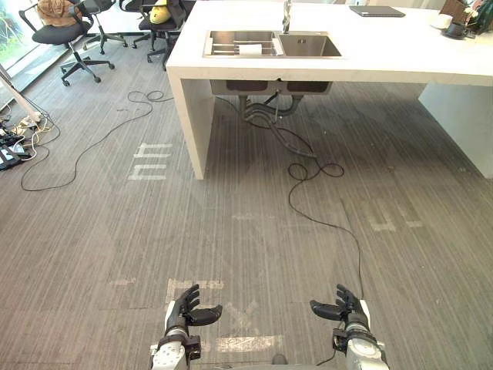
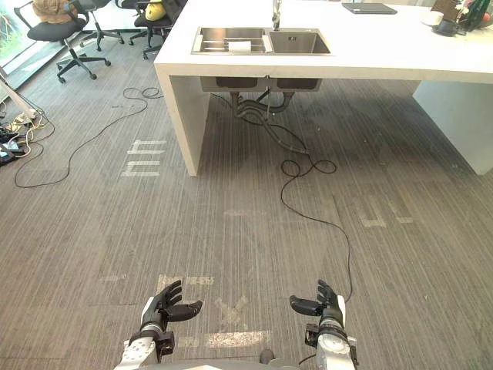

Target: Walk over to the sink, pick up the cup, carry it to the dishwasher, place the cup inside the dishwasher, then close the dishwasher door

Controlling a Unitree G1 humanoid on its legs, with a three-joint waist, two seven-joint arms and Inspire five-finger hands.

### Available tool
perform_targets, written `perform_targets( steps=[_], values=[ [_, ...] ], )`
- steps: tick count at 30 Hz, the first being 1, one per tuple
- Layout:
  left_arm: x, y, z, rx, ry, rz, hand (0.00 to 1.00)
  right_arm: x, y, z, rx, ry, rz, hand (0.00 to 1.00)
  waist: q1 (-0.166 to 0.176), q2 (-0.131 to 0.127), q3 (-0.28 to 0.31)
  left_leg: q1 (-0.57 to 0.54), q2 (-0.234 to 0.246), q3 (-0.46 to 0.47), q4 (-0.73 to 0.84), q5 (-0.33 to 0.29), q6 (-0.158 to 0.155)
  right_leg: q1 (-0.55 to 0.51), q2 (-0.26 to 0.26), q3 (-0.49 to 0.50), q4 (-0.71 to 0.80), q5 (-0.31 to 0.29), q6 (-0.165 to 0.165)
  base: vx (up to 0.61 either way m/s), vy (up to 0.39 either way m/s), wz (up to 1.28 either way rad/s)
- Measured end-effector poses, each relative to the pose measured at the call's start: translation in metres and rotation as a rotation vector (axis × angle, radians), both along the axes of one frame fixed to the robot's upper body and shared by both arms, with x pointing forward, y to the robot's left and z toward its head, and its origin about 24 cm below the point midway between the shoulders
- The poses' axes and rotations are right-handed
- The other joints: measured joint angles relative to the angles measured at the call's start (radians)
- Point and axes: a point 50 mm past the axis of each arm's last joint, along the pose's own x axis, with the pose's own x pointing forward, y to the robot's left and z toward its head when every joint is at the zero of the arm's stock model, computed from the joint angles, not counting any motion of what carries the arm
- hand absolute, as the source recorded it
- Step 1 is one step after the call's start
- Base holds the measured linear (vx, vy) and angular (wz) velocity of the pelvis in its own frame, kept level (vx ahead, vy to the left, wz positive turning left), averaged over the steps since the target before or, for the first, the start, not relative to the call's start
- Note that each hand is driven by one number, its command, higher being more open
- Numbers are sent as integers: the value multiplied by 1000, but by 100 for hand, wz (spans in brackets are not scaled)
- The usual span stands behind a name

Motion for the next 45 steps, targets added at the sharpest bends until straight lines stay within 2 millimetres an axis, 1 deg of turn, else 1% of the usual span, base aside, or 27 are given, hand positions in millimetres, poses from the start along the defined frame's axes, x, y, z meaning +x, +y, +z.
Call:
perform_targets(
  steps=[3,5,12,17,22,33,37,39,41,43,45],
  values=[
    [-2,6,0,14,4,37,90,2,-2,2,-9,-11,0,90,0,0,0,-1,0,0,-1,3,4,1,0,1,-8,7,-6,-39,-7,-3],
    [-4,9,0,17,6,56,90,4,-4,4,-14,-24,0,90,0,0,0,-1,0,0,-8,9,14,4,1,1,-22,17,-8,-40,-11,0],
    [-11,10,-2,17,24,59,90,4,-5,5,-17,-29,-6,90,0,-1,0,0,-1,0,-18,15,21,9,2,-1,-38,27,-9,-17,-4,0],
    [-11,10,-2,16,25,59,90,3,-9,6,-12,-33,-40,90,0,-2,-1,0,-2,-1,-29,19,22,9,2,-4,-46,29,-7,0,0,0],
    [-8,8,1,12,4,59,90,3,-11,6,-18,-34,-53,90,0,-4,-1,0,-2,-3,-37,19,22,9,2,-6,-54,29,-6,0,0,0],
    [-1,7,7,9,-40,56,90,11,-10,13,-14,-80,-57,90,0,-9,2,-20,-2,-1,-39,19,22,-12,2,-10,-55,28,-6,0,0,0],
    [1,7,9,-1,-49,66,90,11,-9,12,-9,-80,-62,90,0,-10,3,-29,-2,1,-38,19,21,-22,2,-9,-55,28,-6,0,0,0],
    [2,7,12,-4,-70,67,90,11,-8,13,-6,-84,-70,90,1,-10,3,-36,-2,4,-31,14,21,-28,2,-6,-51,27,-5,-3,3,-4],
    [6,7,17,-4,-99,67,90,16,-8,16,4,-110,-94,90,4,-9,5,-64,-1,17,2,-3,26,-55,2,7,-28,19,-4,-10,19,-18],
    [7,7,19,-5,-112,67,90,21,-9,20,-1,-130,-96,90,4,-7,9,-88,1,28,45,-29,32,-85,2,19,15,-4,-5,-3,22,-18],
    [10,6,23,-7,-132,65,90,22,-11,21,-4,-137,-109,90,4,-6,13,-112,2,36,93,-60,40,-131,-1,26,109,-55,-3,0,28,-11]
  ],
)
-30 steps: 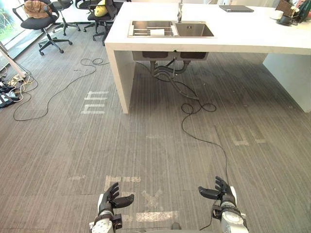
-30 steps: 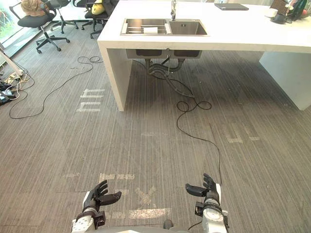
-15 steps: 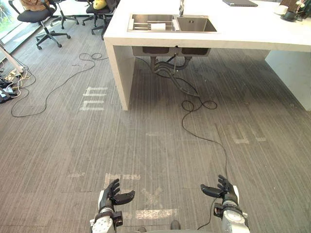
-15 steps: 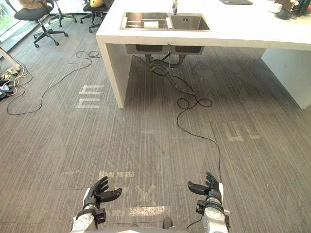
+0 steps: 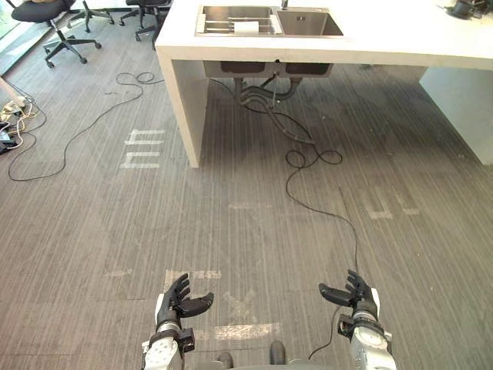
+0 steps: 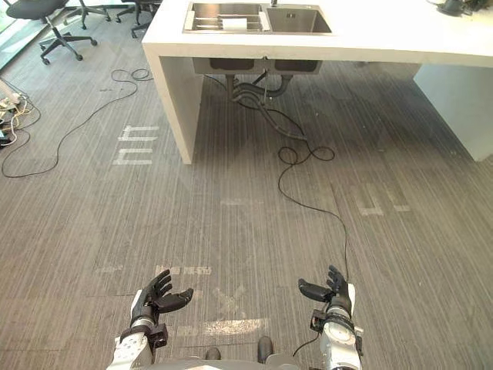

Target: Walk over to the sink, pick up the cup, carry it to the dishwasher, place the cup inside the dishwasher, then close the dishwasher door

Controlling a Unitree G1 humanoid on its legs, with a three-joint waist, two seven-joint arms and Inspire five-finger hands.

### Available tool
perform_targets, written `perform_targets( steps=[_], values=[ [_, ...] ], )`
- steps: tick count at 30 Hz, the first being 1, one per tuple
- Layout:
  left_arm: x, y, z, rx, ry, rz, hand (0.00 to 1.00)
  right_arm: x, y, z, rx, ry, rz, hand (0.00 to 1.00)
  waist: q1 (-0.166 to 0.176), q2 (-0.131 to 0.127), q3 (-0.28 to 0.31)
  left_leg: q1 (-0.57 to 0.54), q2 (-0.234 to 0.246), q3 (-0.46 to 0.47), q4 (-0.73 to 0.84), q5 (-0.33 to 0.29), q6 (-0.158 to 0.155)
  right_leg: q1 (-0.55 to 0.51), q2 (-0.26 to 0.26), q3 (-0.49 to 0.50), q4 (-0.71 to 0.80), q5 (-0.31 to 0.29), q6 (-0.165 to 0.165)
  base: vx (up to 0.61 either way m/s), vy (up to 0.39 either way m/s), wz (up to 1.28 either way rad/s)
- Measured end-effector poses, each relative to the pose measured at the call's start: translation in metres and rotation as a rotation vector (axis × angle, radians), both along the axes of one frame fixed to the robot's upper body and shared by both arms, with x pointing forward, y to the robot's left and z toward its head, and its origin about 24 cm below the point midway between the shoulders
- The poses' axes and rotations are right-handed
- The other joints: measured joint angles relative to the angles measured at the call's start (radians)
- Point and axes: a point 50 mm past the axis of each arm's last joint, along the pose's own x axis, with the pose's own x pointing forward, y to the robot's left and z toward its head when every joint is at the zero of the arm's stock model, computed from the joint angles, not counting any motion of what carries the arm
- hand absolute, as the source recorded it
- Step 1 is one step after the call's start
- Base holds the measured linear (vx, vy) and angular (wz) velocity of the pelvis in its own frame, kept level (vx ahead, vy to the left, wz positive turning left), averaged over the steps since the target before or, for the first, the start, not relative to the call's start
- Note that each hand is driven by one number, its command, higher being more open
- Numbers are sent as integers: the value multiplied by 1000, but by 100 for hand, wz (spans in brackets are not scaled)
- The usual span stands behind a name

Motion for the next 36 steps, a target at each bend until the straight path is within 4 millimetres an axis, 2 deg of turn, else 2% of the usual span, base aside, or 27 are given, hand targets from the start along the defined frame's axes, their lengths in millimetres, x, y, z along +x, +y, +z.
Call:
perform_targets(
  steps=[2,3,5,6,7,8,10,12,13,14,15,17,18,19,20,21,24,26,27,28,29,30,31,33,35,36],
  values=[
    [4,0,5,4,-29,-2,90,3,-3,2,-8,-10,-18,90,-1,-9,22,-19,-15,17,68,-55,13,-73,-19,14,178,-100,11,10,56,-13],
    [6,0,7,4,-37,-4,90,3,-4,3,-12,-10,-22,90,-1,-9,26,-22,-19,16,84,-69,16,-88,-26,13,217,-120,17,33,60,-12],
    [10,0,9,9,-51,-8,90,4,-6,3,-18,-8,-22,90,-4,-7,47,-14,-25,18,123,-118,31,-162,-49,-20,421,-153,45,78,63,-6],
    [12,1,10,13,-56,-10,90,4,-6,3,-17,-5,-21,90,-4,-8,56,2,-24,13,124,-124,44,-187,-55,-36,494,-151,47,164,49,12],
    [14,2,11,22,-61,-10,90,2,-5,2,-14,8,-21,90,-8,-13,69,35,-26,0,133,-135,43,-225,-72,-70,611,-171,39,231,27,21],
    [15,1,12,26,-61,-10,90,0,-7,1,-19,16,-22,90,-9,-10,71,57,-25,-8,137,-154,41,-239,-79,-85,616,-210,26,259,20,25],
    [23,0,16,28,-85,-12,90,4,-15,5,-44,6,-16,90,-13,-10,75,82,-19,-30,134,-167,33,-280,-76,-110,573,-227,16,329,-13,33],
    [35,-3,21,21,-116,-16,90,12,-24,12,-78,-16,-8,90,-21,15,90,103,19,-52,115,-173,13,-336,-33,-124,482,-208,1,392,-65,36],
    [37,-2,22,30,-120,-13,90,15,-28,16,-92,-26,-6,90,-26,15,90,121,26,-56,112,-182,-12,-346,-12,-123,358,-106,-19,449,-101,27],
    [36,1,21,38,-114,-8,90,14,-32,16,-102,-23,-6,90,-34,6,85,151,20,-61,112,-200,-41,-333,-26,-125,321,56,-66,694,-168,20],
    [36,-4,18,19,-105,4,90,16,-40,20,-125,-22,-6,90,-32,39,79,170,50,-62,134,-210,-62,-324,-7,-155,376,-6,-152,628,-170,13],
    [37,-7,18,13,-108,-1,90,18,-40,21,-128,-29,-3,90,-35,44,82,152,64,-65,205,-194,-83,-299,2,-164,375,-39,-165,448,-163,11],
    [40,-10,19,1,-112,-6,90,18,-38,21,-125,-28,4,90,-38,46,83,101,80,-67,365,-161,-89,-242,15,-180,342,-55,-178,466,-193,26],
    [39,-13,18,-10,-111,-5,90,16,-36,19,-123,-19,16,90,-35,45,84,41,97,-68,537,-94,-75,-179,26,-189,296,-58,-182,542,-208,26],
    [36,-17,16,-24,-103,-5,90,14,-31,17,-120,-12,33,90,-29,40,88,-34,133,-58,743,-70,-62,-86,39,-188,237,-59,-186,502,-163,12],
    [33,-20,14,-38,-98,-14,90,15,-27,17,-110,-25,35,90,-25,34,93,-94,167,-24,873,-85,-44,-9,42,-183,193,-65,-195,319,-95,0],
    [31,-25,14,-63,-103,-12,90,20,-23,21,-105,-60,36,90,-7,26,99,-223,188,1,906,-97,-30,77,37,-162,130,-72,-206,284,-25,-13],
    [31,-25,15,-68,-104,-7,90,19,-22,19,-92,-56,28,90,14,23,101,-306,164,9,784,-102,-34,127,24,-156,87,-78,-212,282,97,-2],
    [30,-25,14,-70,-99,-5,90,16,-22,17,-88,-44,20,90,24,16,105,-328,117,12,612,-99,-41,153,-1,-156,76,-93,-203,258,141,11],
    [30,-25,14,-71,-96,-4,90,16,-23,17,-87,-41,16,90,24,16,108,-330,98,10,530,-92,-42,161,-11,-156,75,-100,-192,331,203,12],
    [29,-25,13,-71,-92,-2,90,14,-23,15,-85,-31,10,90,25,23,104,-320,61,6,358,-37,-49,174,-22,-155,71,-117,-161,244,163,5],
    [29,-25,13,-71,-91,-1,90,13,-24,14,-84,-24,8,90,27,32,101,-311,50,-7,271,12,-54,180,-20,-152,73,-129,-140,328,245,-12],
    [28,-23,12,-68,-87,3,90,12,-23,11,-78,-7,9,90,33,60,96,-293,50,-29,199,144,-10,187,-10,-133,90,-164,-88,339,275,-25],
    [30,-16,13,-40,-86,-1,90,12,-10,3,-37,20,18,90,43,3,100,-285,1,12,235,75,33,183,-74,-107,139,-221,-15,410,286,-27],
    [28,-17,12,-44,-75,-5,90,11,-11,3,-37,25,14,90,40,-5,102,-266,-41,45,280,1,65,160,-130,-44,254,-267,31,370,236,-18],
    [27,-18,11,-45,-71,-4,90,10,-11,1,-35,33,16,90,39,-5,102,-246,-51,52,279,-14,71,150,-142,-31,304,-270,38,347,215,-23]
  ],
)
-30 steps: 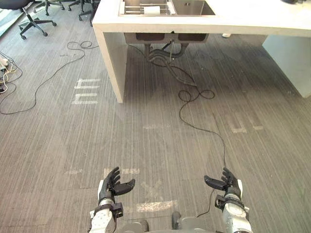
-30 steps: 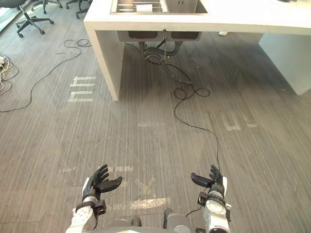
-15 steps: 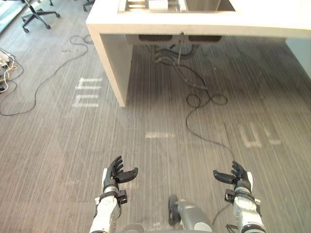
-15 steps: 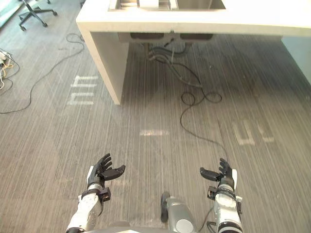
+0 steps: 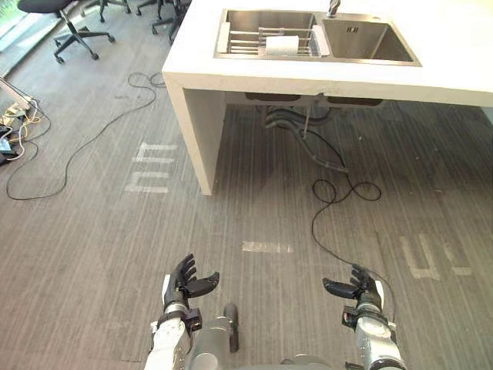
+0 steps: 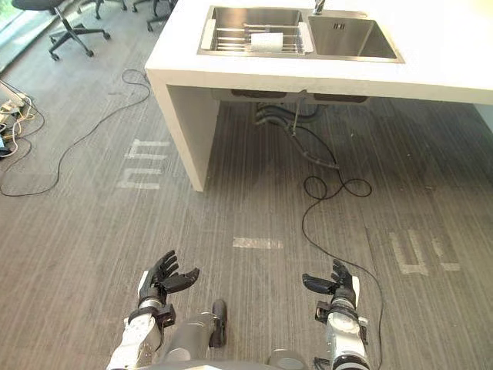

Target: Walk over to the sink, pick up the cup, carry it to the dishwasher, place the cup inside the dishwasher, then close the dishwasher door

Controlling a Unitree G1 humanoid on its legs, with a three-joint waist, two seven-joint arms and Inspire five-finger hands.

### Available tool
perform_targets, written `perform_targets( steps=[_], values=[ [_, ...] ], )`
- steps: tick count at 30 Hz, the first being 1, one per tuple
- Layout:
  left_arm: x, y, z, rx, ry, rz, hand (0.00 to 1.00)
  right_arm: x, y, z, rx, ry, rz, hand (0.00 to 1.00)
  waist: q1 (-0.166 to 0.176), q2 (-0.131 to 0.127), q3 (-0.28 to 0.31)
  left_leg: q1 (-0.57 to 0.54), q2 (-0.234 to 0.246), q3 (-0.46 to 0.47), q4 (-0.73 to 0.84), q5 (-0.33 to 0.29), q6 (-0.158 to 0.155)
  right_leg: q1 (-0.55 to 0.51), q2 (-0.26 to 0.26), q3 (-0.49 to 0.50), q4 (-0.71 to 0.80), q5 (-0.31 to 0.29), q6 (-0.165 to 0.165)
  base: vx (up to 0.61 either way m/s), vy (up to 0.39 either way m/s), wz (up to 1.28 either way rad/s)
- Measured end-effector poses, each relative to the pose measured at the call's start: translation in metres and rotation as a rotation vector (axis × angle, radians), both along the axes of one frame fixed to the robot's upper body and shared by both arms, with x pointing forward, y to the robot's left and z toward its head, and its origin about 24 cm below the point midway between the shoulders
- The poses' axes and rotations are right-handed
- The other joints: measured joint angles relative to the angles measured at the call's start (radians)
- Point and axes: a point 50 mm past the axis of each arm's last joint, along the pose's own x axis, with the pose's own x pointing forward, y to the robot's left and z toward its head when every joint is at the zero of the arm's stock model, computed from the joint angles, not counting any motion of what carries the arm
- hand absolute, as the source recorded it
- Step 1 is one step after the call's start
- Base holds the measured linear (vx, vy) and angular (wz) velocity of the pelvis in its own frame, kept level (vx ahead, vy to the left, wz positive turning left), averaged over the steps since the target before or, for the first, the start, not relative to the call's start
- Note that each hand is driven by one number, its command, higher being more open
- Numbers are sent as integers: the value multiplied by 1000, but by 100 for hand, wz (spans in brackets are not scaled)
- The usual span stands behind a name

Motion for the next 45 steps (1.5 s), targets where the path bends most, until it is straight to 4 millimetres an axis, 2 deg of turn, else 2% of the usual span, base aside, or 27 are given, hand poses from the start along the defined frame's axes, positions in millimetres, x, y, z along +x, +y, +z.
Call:
perform_targets(
  steps=[2,3,5,6,8,10,11,12,13,16,18,20,22,24,25,26,27,28,29,30,34,36,39,40,42,43,45],
  values=[
    [-3,0,-1,13,8,-19,90,-5,4,-6,17,29,2,90,-2,0,0,86,-18,21,-29,-38,12,-85,-30,32,266,29,81,361,158,-23],
    [-1,2,1,28,0,-40,90,-6,7,-8,27,40,3,90,-18,-1,1,143,-25,20,-48,-59,18,-160,-40,25,445,31,96,361,102,-11],
    [1,3,4,34,-11,-44,90,-6,7,-8,27,41,4,90,-25,-1,0,183,-26,20,-64,-68,24,-217,-47,-3,526,17,70,325,52,-3],
    [4,3,8,38,-34,-45,90,-6,6,-8,26,40,4,90,-35,-2,0,220,-26,16,-84,-78,24,-274,-47,-31,550,-2,38,365,-11,8],
    [14,3,15,41,-73,-50,90,-4,5,-6,20,34,6,90,-50,3,2,263,-19,-5,-110,-86,13,-369,-31,-60,486,-29,-4,413,-78,21],
    [21,0,19,36,-96,-46,90,-3,5,-7,23,42,12,90,-56,11,7,293,15,-13,-112,-99,-10,-434,10,-64,330,-18,-10,376,-158,15],
    [22,4,20,50,-98,-39,90,-4,6,-9,26,51,18,90,-56,9,6,323,30,-17,-107,-121,-48,-440,31,-65,164,72,-21,372,-172,8],
    [22,5,20,56,-96,-36,90,-7,6,-10,23,59,23,90,-56,-1,2,340,21,-20,-101,-137,-71,-434,34,-67,88,205,-59,395,-175,3],
    [21,-1,17,34,-83,-29,90,-9,-2,-9,-3,73,33,90,-62,39,-3,357,64,-38,-92,-161,-90,-416,64,-75,111,210,-40,386,-176,-1],
    [27,-10,25,7,-130,-30,90,-4,-11,-3,-37,51,33,90,-71,66,-17,366,104,-51,-94,-123,-120,-403,91,-103,120,185,-77,375,-190,8],
    [33,-17,38,-18,-200,-32,90,-9,-12,-3,-42,53,25,90,-72,65,-13,330,119,-79,28,-98,-137,-348,93,-134,91,175,-90,309,-180,39],
    [36,-24,61,-59,-312,-16,90,-14,-9,1,-51,24,33,90,-63,63,-5,223,164,-65,334,-28,-145,-228,96,-158,20,168,-100,242,-126,35],
    [38,-28,81,-70,-412,-30,90,-9,-5,9,-54,-26,40,90,-44,63,-5,153,202,-27,445,-73,-135,-168,97,-158,-26,147,-125,207,-48,1],
    [40,-33,99,-79,-498,-46,90,-1,-6,18,-66,-81,48,90,-27,61,-2,82,212,-10,438,-117,-128,-138,90,-157,-59,89,-118,184,25,-6],
    [41,-36,107,-87,-535,-55,90,3,-7,22,-74,-103,51,90,-18,77,-6,45,207,-11,380,-136,-126,-134,85,-159,-57,64,-133,92,87,0],
    [42,-37,109,-88,-545,-58,90,4,-7,23,-75,-107,52,90,-17,78,-7,37,196,-11,332,-140,-122,-130,76,-159,-53,56,-129,163,179,9],
    [42,-39,112,-90,-561,-66,90,3,-7,23,-76,-106,53,90,-17,84,-9,46,162,-16,122,-109,-122,-127,60,-161,-24,23,-101,158,180,16],
    [42,-41,115,-91,-571,-68,90,2,-9,23,-83,-104,55,90,-18,106,-15,58,159,-29,27,-43,-122,-130,68,-160,-7,12,-83,180,195,3],
    [42,-40,116,-80,-580,-71,90,1,-7,19,-71,-86,57,90,-8,93,-9,79,143,-10,13,-5,-115,-131,55,-136,21,6,-59,163,142,1],
    [41,-38,116,-67,-578,-73,90,-2,-4,16,-57,-73,58,90,-10,77,-12,90,114,-9,-12,-4,-110,-129,34,-121,16,0,-39,222,132,3],
    [40,-35,132,11,-636,-90,90,-8,-4,6,-42,-20,56,90,-9,64,-10,107,71,14,-7,-40,-62,-122,6,-45,9,-3,13,269,133,-3],
    [36,-37,148,28,-706,-101,90,-13,-4,0,-34,13,51,90,-13,57,-12,145,54,32,-3,-67,-52,-136,-15,-14,94,-1,22,263,79,-18],
    [34,-40,178,75,-843,-136,90,-18,-2,-6,-31,51,63,90,-20,46,-17,208,33,43,-28,-97,-39,-214,-49,6,331,20,95,276,47,-6],
    [34,-42,186,105,-879,-146,90,-20,0,-8,-32,63,71,90,-28,43,-17,245,33,35,-55,-99,-37,-258,-56,7,439,72,90,266,-19,12],
    [33,-42,190,141,-905,-148,90,-22,1,-10,-29,77,80,90,-41,42,-18,309,50,27,-98,-99,-37,-298,-53,-12,525,42,40,276,-77,4],
    [33,-41,191,156,-912,-129,90,-21,1,-10,-34,73,85,90,-43,43,-23,324,67,27,-110,-102,-43,-346,-45,-28,521,14,-6,304,-216,-12],
    [34,-40,194,191,-926,-95,90,-14,3,-8,-33,60,98,90,-47,41,-23,328,110,32,-102,-122,-84,-442,-23,-42,409,0,-21,258,-242,-15]
  ],
)
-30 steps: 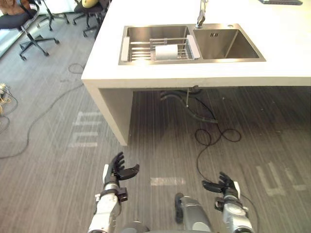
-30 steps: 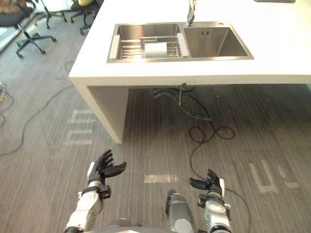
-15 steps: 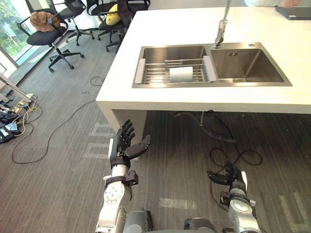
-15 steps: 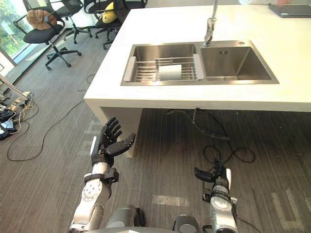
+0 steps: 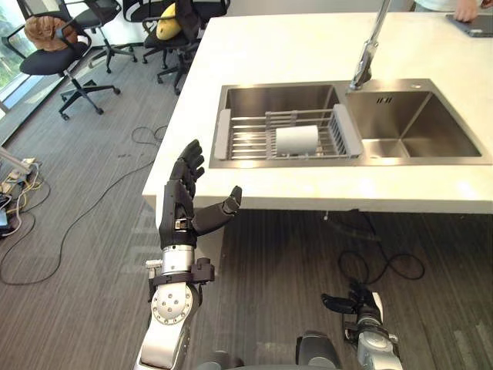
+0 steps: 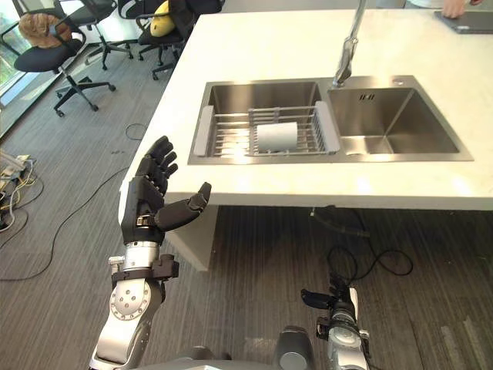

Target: Walk over to the sink, pick up the cup, carry it to the dishwasher, place the cup inside the dishwasher, then close the dishwasher door

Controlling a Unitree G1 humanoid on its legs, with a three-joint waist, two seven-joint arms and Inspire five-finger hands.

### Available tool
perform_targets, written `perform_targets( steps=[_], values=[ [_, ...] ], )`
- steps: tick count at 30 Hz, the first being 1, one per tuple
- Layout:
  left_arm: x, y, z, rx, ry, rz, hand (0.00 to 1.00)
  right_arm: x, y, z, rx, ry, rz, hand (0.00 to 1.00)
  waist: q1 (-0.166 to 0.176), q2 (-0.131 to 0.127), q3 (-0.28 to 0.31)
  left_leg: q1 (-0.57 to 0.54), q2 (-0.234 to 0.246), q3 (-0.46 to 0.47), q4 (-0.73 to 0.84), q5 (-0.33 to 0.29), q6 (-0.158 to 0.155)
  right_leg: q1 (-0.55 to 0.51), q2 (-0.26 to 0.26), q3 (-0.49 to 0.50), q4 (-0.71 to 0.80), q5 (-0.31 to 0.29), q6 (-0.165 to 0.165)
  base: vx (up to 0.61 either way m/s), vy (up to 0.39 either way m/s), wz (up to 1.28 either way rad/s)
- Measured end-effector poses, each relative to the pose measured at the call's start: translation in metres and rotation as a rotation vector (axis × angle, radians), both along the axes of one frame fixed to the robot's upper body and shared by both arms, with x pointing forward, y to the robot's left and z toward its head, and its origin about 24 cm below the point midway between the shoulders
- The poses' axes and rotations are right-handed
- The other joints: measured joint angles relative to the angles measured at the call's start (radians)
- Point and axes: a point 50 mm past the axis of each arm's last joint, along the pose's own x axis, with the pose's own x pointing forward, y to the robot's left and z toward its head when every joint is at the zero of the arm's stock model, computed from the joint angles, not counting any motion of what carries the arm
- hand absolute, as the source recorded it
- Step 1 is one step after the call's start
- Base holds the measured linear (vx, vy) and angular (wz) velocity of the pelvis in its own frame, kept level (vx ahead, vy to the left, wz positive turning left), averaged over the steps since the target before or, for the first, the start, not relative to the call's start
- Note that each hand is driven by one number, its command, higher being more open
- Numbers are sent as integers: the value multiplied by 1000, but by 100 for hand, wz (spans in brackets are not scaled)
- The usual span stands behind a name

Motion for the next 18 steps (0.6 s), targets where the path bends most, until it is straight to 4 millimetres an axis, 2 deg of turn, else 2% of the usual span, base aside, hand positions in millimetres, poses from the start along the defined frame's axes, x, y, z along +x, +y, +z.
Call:
perform_targets(
  steps=[1,2,3,5,6,8,9,10,11,12,15,16,17,18],
  values=[
    [0,1,0,1,0,11,90,1,1,0,0,-1,8,90,-3,-3,0,1,11,2,9,-10,-18,-18,5,0,-58,6,0,198,-240,-11],
    [0,5,-1,7,3,36,90,1,3,-1,-1,5,22,90,-10,-22,-4,6,17,6,38,-40,-64,-19,6,5,-226,151,-11,331,-353,-15],
    [1,4,-6,3,35,58,90,-1,-4,-3,-24,36,34,90,-22,12,0,10,70,-12,53,-57,-83,11,60,-17,-246,172,-27,325,-331,-23],
    [3,1,-3,1,17,54,90,-1,-8,-2,-32,34,25,90,-22,27,-8,24,73,-15,14,-30,-72,17,84,-13,-246,163,-47,213,-205,-26],
    [5,-4,1,11,0,31,90,-3,-11,-2,-39,39,20,90,-24,27,-8,51,81,-13,-8,-1,-72,31,97,-18,-243,152,-58,160,-173,-13],
    [7,-6,3,16,-12,15,90,-6,-12,-3,-43,47,17,90,-24,23,-7,47,86,-17,24,14,-77,48,100,-21,-251,134,-64,137,-158,1],
    [7,-7,4,14,-16,5,90,-11,-13,-4,-42,55,13,90,-28,28,3,11,114,-17,162,17,-75,94,111,-30,-273,125,-71,110,-135,6],
    [7,-8,4,14,-15,3,90,-14,-11,-5,-37,61,12,90,-26,29,3,-13,129,-18,233,28,-71,115,118,-33,-284,124,-74,118,-147,2],
    [7,-7,3,16,-13,4,90,-20,-8,-8,-26,70,13,90,-18,25,6,-56,157,-23,370,76,-59,163,132,-34,-312,120,-81,85,-87,-6],
    [7,-7,4,14,-15,4,90,-23,-5,-9,-17,70,9,90,-10,22,7,-97,168,-38,460,68,-55,200,141,-34,-344,110,-100,81,-65,-8],
    [7,-7,6,20,-32,-10,90,-18,-4,-4,-21,38,12,90,-1,27,4,-186,137,-45,456,-7,-35,223,141,-27,-379,114,-120,71,20,-8],
    [7,-7,5,29,-28,-13,90,-17,-4,-4,-21,34,11,90,9,24,6,-208,104,-51,379,-23,-27,231,134,-18,-387,115,-120,93,93,-8],
    [7,-5,4,37,-25,-10,90,-17,-6,-3,-21,35,8,90,11,24,6,-218,62,-73,253,-15,-31,234,123,-15,-386,111,-113,99,118,-9],
    [7,-4,4,43,-25,-5,90,-17,-7,-4,-24,37,8,90,10,29,3,-215,43,-88,164,15,-35,232,121,-12,-379,106,-100,158,201,-22]
  ],
)
